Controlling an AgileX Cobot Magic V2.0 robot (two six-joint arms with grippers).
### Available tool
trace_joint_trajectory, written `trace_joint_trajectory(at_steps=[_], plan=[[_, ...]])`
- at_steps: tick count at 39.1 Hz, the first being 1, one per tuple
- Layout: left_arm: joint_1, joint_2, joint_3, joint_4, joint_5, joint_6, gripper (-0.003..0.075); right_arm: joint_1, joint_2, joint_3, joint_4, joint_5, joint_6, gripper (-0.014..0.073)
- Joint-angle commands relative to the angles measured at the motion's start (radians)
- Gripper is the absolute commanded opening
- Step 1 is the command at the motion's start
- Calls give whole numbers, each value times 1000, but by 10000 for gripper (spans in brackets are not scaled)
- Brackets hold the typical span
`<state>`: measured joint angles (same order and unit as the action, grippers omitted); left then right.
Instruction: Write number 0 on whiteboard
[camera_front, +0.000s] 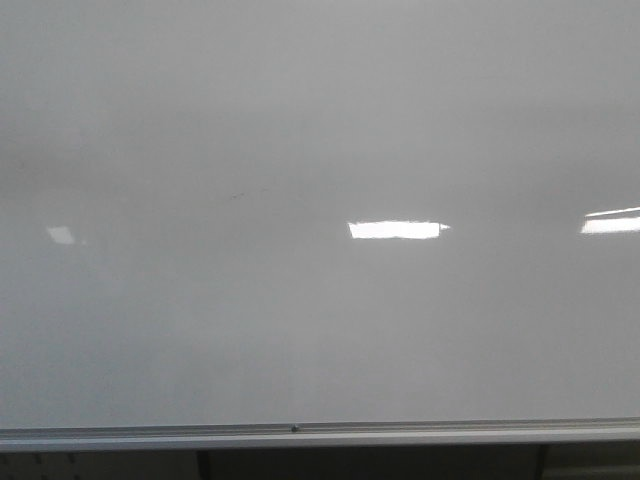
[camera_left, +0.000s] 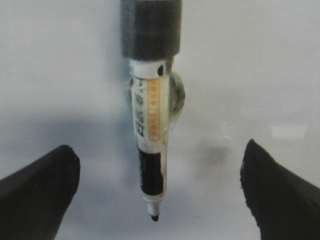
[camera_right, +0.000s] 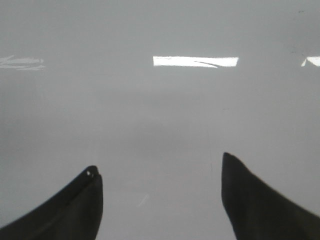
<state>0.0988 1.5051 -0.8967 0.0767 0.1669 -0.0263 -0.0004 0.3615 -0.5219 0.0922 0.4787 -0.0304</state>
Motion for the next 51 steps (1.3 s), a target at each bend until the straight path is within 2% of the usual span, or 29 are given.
trace_joint_trajectory(at_steps=[1, 21, 31, 34, 46, 51], plan=[[3, -3, -41, 0, -87, -2, 618, -5, 15, -38, -8, -70, -1, 528], [3, 44, -44, 0, -167, -2, 618, -5, 15, -38, -8, -70, -1, 528], [3, 44, -44, 0, -144, -2, 601, -5, 15, -38, -8, -70, -1, 528], [3, 44, -44, 0, -133, -2, 531, -5, 15, -38, -8, -70, -1, 528], [3, 44, -44, 2, -136, -2, 123, -5, 15, -38, -8, -70, -1, 528], [3, 44, -44, 2, -136, -2, -22, -5, 15, -38, -8, -69, -1, 528]])
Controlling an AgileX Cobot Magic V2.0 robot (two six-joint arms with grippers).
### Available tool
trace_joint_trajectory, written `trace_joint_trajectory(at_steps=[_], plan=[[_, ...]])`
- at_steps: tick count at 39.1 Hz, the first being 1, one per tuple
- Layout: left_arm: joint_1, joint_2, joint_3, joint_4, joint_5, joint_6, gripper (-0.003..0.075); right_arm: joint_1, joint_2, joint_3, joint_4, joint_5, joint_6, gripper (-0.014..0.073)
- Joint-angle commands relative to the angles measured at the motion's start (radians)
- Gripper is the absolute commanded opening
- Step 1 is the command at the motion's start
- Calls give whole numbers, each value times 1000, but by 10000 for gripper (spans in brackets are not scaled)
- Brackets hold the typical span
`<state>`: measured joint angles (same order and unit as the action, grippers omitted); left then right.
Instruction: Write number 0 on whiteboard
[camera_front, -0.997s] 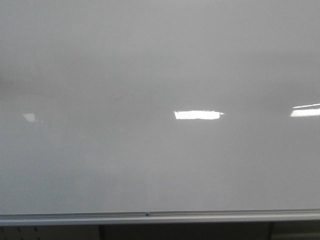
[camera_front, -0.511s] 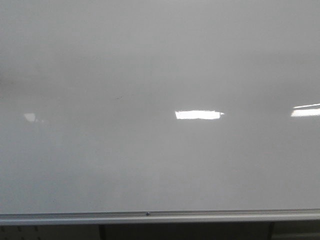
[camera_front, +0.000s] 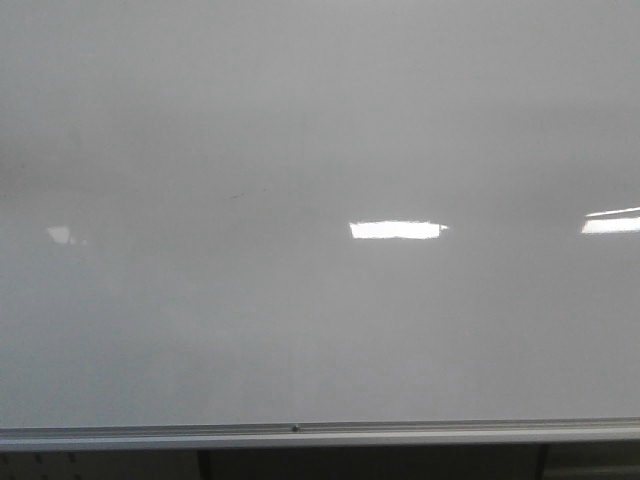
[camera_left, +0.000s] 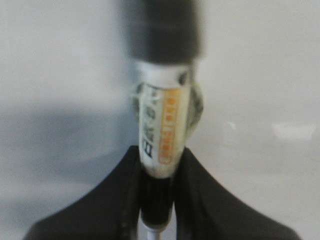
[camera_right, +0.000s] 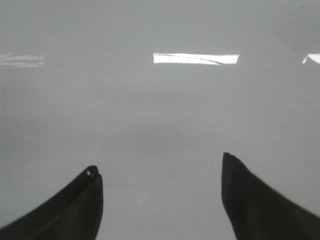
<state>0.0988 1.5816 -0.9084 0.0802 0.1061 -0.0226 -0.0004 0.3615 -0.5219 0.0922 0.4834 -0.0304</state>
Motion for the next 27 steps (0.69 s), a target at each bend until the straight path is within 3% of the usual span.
trace_joint_trajectory(at_steps=[1, 8, 14, 19, 27], plan=[[3, -33, -32, -2, -76, -6, -18, -5, 15, -38, -8, -74, -1, 528], [-8, -70, -32, -2, 1, -6, -19, -5, 15, -38, -8, -71, -1, 528], [-80, -149, -32, -9, 172, -5, -18, -5, 21, -38, -8, -48, -1, 528], [-218, -202, -32, -12, 293, 32, -18, -4, 39, -40, -8, -16, -1, 528], [-494, -258, -32, -188, 451, 284, -18, 2, 79, -44, 28, 20, -1, 528]])
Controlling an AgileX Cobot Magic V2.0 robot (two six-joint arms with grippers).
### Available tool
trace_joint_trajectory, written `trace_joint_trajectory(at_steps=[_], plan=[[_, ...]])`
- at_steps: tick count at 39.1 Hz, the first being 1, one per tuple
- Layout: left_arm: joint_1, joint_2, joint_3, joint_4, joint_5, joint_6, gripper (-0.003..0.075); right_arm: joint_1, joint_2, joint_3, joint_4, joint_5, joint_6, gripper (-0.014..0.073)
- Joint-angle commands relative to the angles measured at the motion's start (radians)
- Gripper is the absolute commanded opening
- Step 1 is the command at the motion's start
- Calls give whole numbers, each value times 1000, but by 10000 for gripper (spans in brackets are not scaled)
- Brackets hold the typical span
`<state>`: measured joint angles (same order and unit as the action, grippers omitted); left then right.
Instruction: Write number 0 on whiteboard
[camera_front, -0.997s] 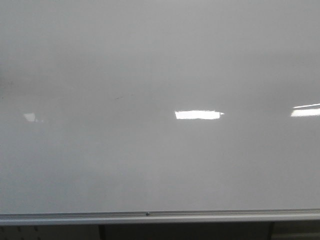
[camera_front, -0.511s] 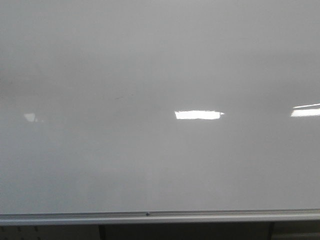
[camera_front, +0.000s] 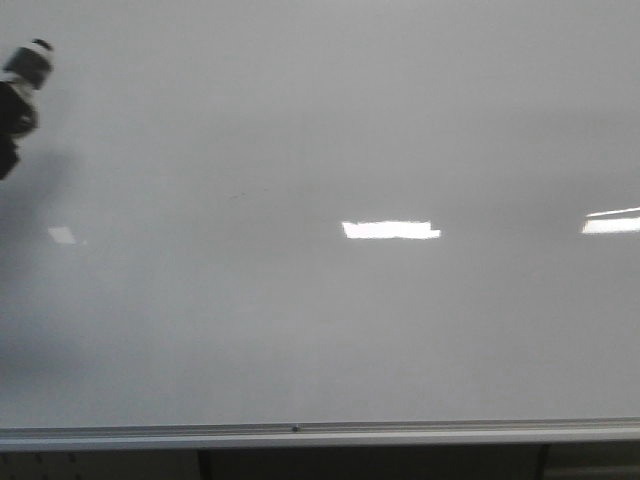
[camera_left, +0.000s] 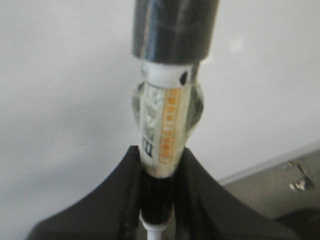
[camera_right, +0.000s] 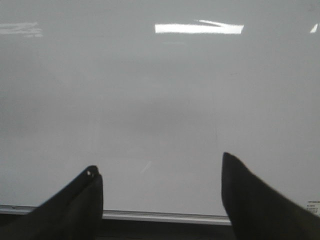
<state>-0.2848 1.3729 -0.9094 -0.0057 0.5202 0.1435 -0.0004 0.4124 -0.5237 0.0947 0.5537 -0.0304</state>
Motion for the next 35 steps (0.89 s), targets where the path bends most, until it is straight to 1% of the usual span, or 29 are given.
trace_joint_trajectory(at_steps=[1, 3, 6, 8, 11, 13, 17, 19, 24, 26, 29, 35], plan=[[-139, -52, -31, -144, 55, 160, -18, 2, 34, -47, 33, -39, -2, 528], [-201, -52, -31, -209, 94, 221, -18, 2, 44, -56, 52, -21, -10, 528], [-303, -52, -31, -368, 171, 387, -18, 3, 72, -90, 104, 36, -48, 528], [-362, -52, -31, -477, 230, 509, -18, 4, 92, -113, 168, 74, -99, 528], [-439, -52, -31, -642, 294, 679, -19, 4, 136, -150, 325, 156, -211, 528], [-465, -52, -31, -697, 322, 734, -19, 4, 165, -169, 454, 218, -304, 528], [-484, -52, -31, -752, 353, 772, -19, 4, 269, -207, 726, 397, -521, 528], [-484, -52, -31, -756, 358, 772, -19, 4, 340, -218, 838, 471, -609, 528], [-484, -52, -31, -756, 358, 772, -19, 4, 516, -224, 1075, 557, -795, 530], [-484, -52, -31, -756, 358, 772, -19, 24, 588, -224, 1127, 583, -838, 530], [-484, -52, -31, -756, 358, 772, -19, 91, 657, -224, 1168, 579, -875, 530], [-484, -52, -31, -756, 358, 772, -19, 276, 742, -272, 1179, 477, -881, 530]])
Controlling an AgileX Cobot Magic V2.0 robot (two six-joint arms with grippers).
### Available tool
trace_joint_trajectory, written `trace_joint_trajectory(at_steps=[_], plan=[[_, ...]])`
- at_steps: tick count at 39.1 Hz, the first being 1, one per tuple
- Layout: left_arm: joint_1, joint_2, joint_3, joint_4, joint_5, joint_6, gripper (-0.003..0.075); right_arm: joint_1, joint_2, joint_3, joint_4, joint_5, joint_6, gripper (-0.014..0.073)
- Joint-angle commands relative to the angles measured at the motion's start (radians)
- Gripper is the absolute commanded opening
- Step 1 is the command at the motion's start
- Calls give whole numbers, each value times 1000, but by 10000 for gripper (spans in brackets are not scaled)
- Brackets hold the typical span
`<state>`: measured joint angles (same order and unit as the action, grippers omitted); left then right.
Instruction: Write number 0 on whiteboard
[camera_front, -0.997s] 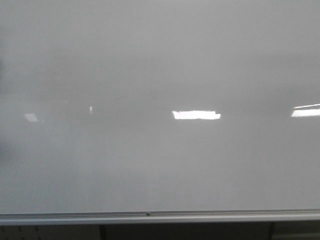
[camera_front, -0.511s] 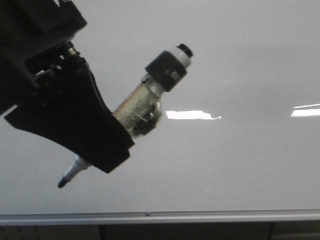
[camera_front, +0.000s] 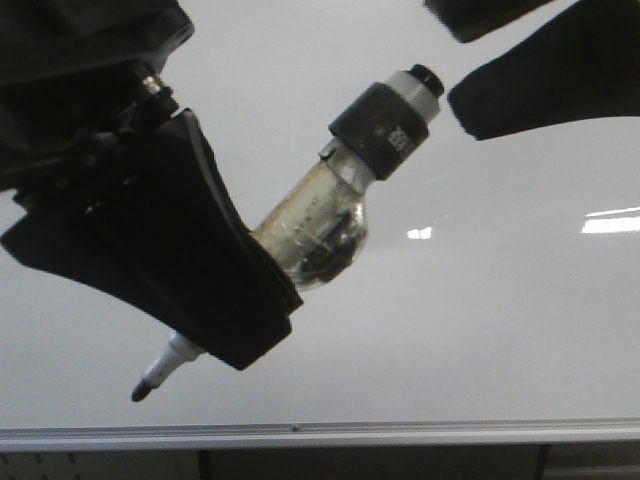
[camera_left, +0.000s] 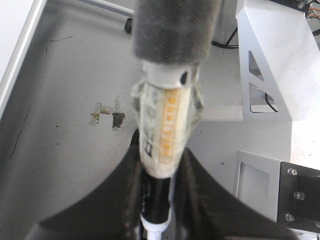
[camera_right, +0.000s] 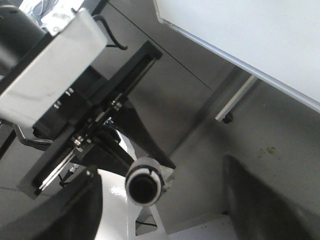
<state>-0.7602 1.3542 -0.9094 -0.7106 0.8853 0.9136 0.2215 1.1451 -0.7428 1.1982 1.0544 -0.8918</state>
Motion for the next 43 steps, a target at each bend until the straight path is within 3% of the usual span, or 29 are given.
trace_joint_trajectory(at_steps=[1, 6, 16, 23, 35, 43], plan=[[-8, -33, -31, -51, -7, 2, -19, 78, 24, -65, 75, -35, -19, 530], [-8, -33, -31, -51, -21, 2, -19, 160, 95, -108, 73, -28, -19, 528], [-8, -33, -31, -51, -24, 2, -19, 164, 153, -108, 73, 62, -19, 483], [-8, -33, -31, -51, -24, 2, -19, 164, 157, -108, 72, 68, -19, 353], [-8, -33, -31, -51, -43, 2, -19, 164, 157, -108, 28, 104, -19, -48], [-8, -33, -31, -51, -54, 2, -18, 164, 157, -108, 27, 105, -19, -64]])
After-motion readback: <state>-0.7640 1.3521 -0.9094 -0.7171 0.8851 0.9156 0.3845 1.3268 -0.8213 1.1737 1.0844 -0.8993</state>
